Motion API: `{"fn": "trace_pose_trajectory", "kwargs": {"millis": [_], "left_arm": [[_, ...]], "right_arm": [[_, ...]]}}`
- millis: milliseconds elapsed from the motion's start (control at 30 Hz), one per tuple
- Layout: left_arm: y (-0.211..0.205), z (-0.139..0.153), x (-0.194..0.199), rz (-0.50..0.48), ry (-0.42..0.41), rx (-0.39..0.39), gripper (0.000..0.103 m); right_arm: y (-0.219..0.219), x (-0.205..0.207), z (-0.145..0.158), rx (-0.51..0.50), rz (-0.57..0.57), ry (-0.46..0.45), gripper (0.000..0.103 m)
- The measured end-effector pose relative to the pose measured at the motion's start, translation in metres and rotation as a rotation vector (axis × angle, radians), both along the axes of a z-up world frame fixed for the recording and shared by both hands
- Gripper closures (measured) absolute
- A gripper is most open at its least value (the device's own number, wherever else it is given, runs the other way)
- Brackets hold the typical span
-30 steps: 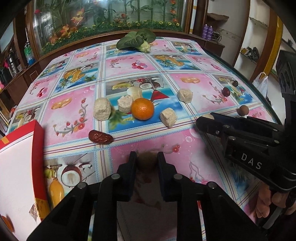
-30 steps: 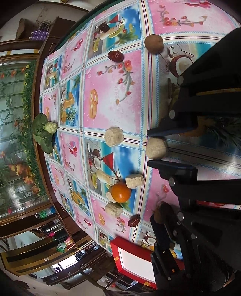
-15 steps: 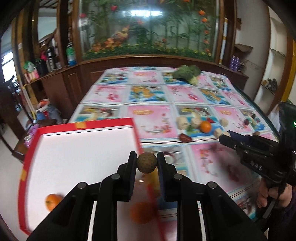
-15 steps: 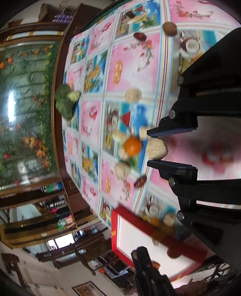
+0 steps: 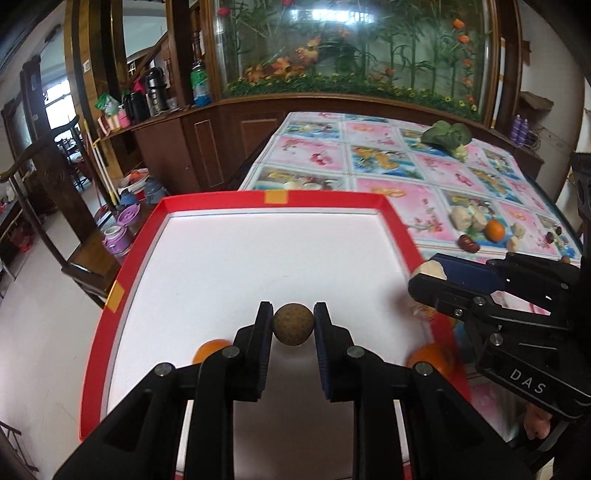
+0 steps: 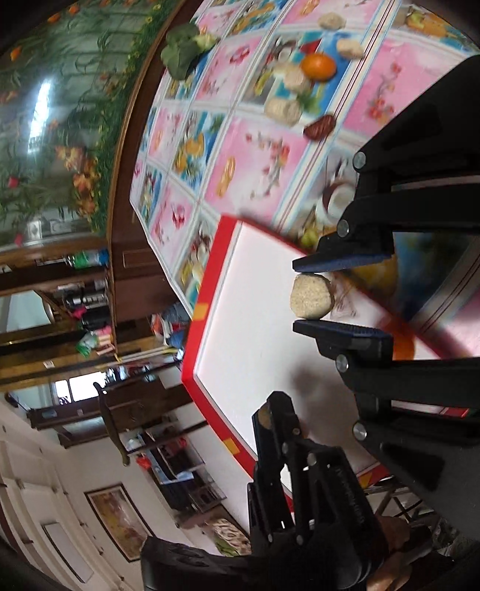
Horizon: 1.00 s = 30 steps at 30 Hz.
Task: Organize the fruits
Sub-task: 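Carry the brown fruit and beige cube over the white tray, then open the left tool to drop the brown fruit while the right tool drops the beige cube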
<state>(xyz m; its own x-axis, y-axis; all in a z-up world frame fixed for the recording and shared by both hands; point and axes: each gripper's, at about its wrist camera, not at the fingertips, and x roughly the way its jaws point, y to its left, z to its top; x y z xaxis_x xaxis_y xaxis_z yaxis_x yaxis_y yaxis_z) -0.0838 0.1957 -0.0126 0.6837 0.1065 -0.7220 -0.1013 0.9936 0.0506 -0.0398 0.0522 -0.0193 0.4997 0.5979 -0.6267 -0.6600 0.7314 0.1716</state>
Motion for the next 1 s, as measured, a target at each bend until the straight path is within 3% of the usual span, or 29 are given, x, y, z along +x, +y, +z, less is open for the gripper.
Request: {"fn": "trace_pose_trajectory", "kwargs": {"millis": [300,733,900,1000], "left_arm": [[0.012,-0.007,0.0,0.016,0.019,0.008,0.082],[0.011,-0.009,0.001,0.016,0.02,0.044,0.082],[0.009,-0.009,0.001,0.021,0.022,0.054,0.077],[0.008,-0.008,0.0,0.031,0.016,0.056,0.065]], "right_arm": [[0.039,0.008,-0.013,-0.041,0.059,0.056,0.075],[0.048,0.011,-0.025,-0.076,0.072,0.147,0.074],[0.045,0.012,-0.027,-0.068,0.066,0.163,0.074],[0.045,0.012,-0.027,-0.069,0.066,0.161,0.074]]}}
